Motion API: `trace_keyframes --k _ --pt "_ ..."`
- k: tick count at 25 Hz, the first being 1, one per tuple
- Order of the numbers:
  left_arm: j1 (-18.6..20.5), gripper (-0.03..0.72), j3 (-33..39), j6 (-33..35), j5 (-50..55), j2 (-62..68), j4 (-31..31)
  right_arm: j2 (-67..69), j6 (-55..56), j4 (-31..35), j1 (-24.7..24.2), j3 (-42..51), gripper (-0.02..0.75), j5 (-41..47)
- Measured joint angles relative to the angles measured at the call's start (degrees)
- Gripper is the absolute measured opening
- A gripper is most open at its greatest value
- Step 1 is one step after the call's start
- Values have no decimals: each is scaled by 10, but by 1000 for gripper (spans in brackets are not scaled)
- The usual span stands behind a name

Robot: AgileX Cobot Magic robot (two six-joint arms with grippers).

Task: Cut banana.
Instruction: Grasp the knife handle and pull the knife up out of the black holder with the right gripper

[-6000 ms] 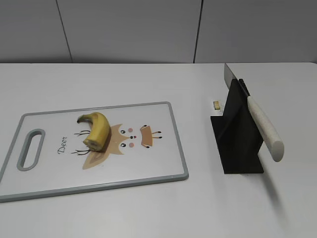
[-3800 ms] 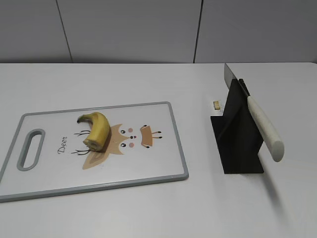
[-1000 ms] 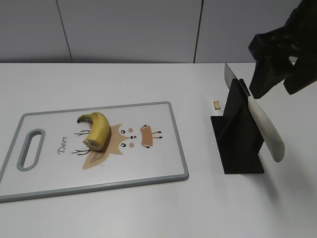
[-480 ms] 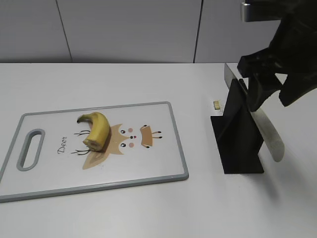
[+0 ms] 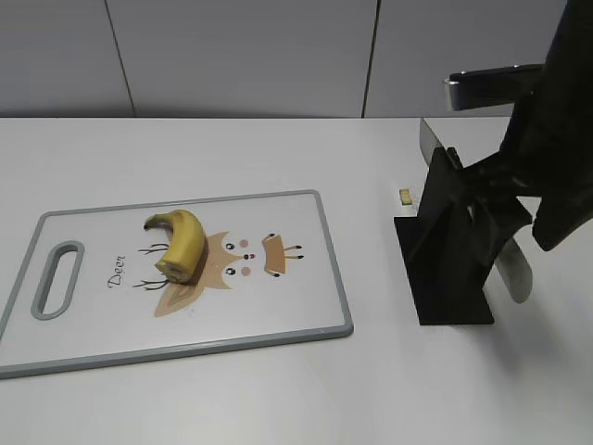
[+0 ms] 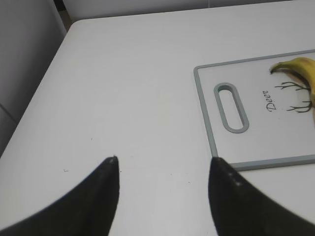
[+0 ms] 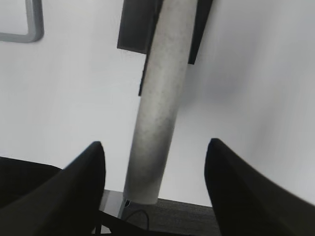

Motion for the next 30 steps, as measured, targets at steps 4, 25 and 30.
trace_keyframes --k 4,25,30 --pt "0 553 0 0 0 0 0 14 0 -5 0 5 489 0" --pt "0 553 0 0 0 0 0 57 48 17 0 5 363 -8" --pt "0 553 0 0 0 0 0 57 67 17 0 5 288 -8"
